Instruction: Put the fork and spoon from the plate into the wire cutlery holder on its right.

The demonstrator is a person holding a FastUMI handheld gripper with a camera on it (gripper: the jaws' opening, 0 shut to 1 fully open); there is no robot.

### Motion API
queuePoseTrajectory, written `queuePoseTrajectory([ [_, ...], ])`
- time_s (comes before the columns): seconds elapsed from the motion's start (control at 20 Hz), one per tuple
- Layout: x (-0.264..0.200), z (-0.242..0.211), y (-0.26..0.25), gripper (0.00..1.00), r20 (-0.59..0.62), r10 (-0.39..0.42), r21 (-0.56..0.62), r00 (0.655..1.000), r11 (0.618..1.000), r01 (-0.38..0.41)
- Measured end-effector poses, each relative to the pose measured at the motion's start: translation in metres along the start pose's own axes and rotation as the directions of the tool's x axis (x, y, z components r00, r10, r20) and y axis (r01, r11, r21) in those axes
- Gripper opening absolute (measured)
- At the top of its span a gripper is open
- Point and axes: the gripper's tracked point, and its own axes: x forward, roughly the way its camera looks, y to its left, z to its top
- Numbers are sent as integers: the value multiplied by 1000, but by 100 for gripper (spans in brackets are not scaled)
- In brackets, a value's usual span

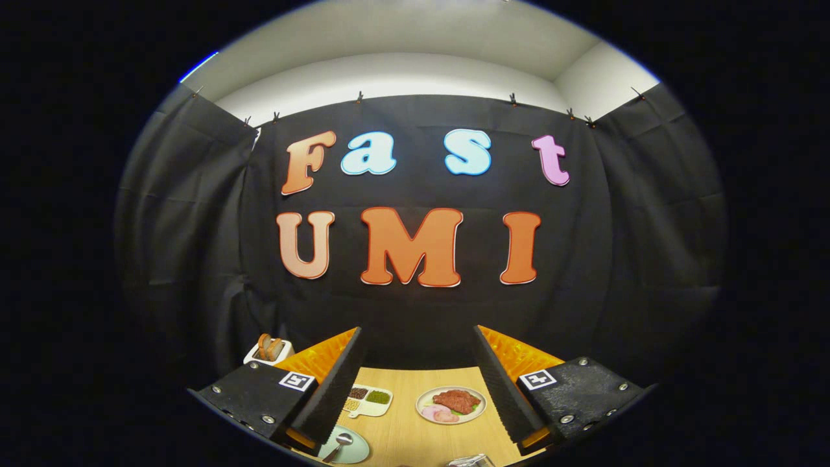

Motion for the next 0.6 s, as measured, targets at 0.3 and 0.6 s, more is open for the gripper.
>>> queuePoseTrajectory([
  [0.3,11,-65,67,99,-238,81,-15,968,996,-87],
  [0.6,2,-159,118,99,-559,101,-32,823,989,-143],
])
